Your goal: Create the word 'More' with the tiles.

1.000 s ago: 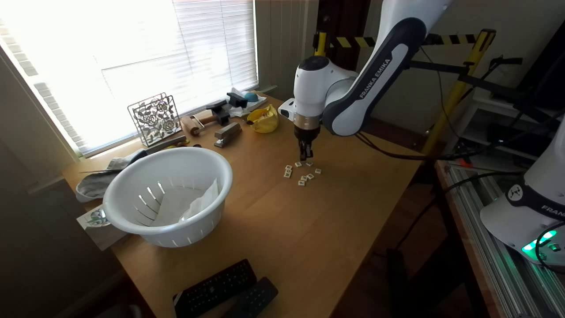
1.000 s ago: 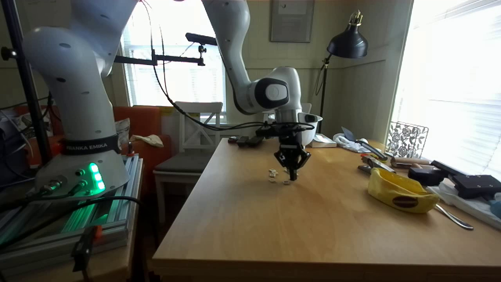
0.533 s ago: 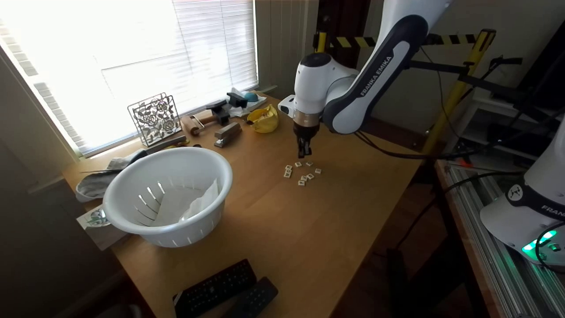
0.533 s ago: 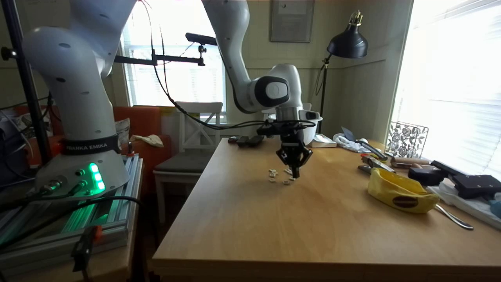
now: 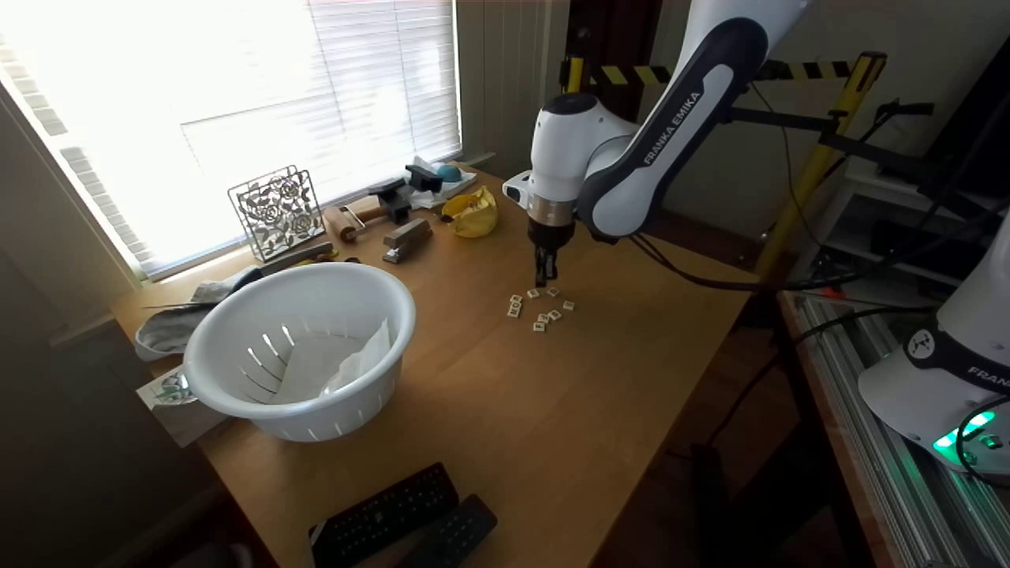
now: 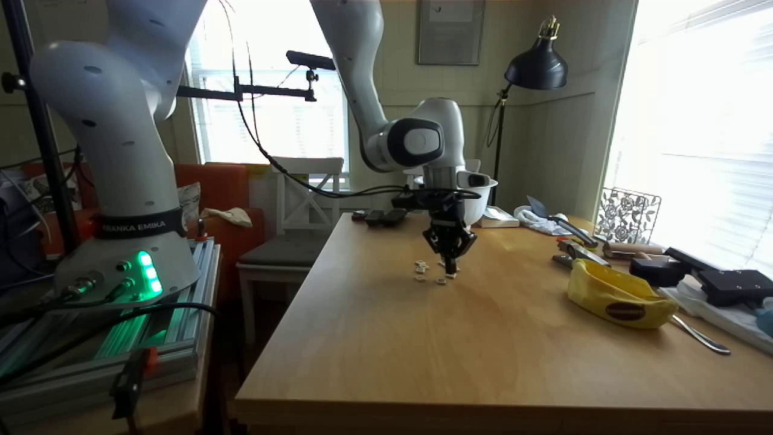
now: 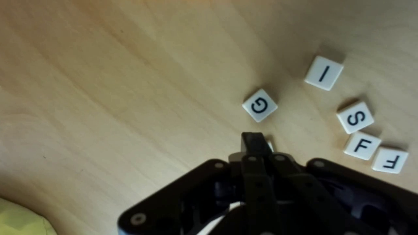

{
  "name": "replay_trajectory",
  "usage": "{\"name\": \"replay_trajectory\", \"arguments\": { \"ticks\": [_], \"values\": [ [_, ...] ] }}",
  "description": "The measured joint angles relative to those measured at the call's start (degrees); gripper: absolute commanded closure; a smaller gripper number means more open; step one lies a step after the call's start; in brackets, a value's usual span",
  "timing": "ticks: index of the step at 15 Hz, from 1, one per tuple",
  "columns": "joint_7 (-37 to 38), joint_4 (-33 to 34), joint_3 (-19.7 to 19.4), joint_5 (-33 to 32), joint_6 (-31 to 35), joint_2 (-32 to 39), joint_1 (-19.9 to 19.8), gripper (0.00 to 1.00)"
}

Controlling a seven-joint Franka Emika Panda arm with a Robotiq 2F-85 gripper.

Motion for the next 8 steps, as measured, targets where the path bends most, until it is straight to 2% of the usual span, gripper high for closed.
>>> {"name": "replay_trajectory", "arguments": {
  "ticks": [3,8],
  "values": [
    [-0.02,-0.17,1.67,2.64,0.03,-0.23,-1.36,1.00],
    [-0.02,-0.27,2.36,5.09,0.03,-0.20,-2.25,1.00]
  ]
}}
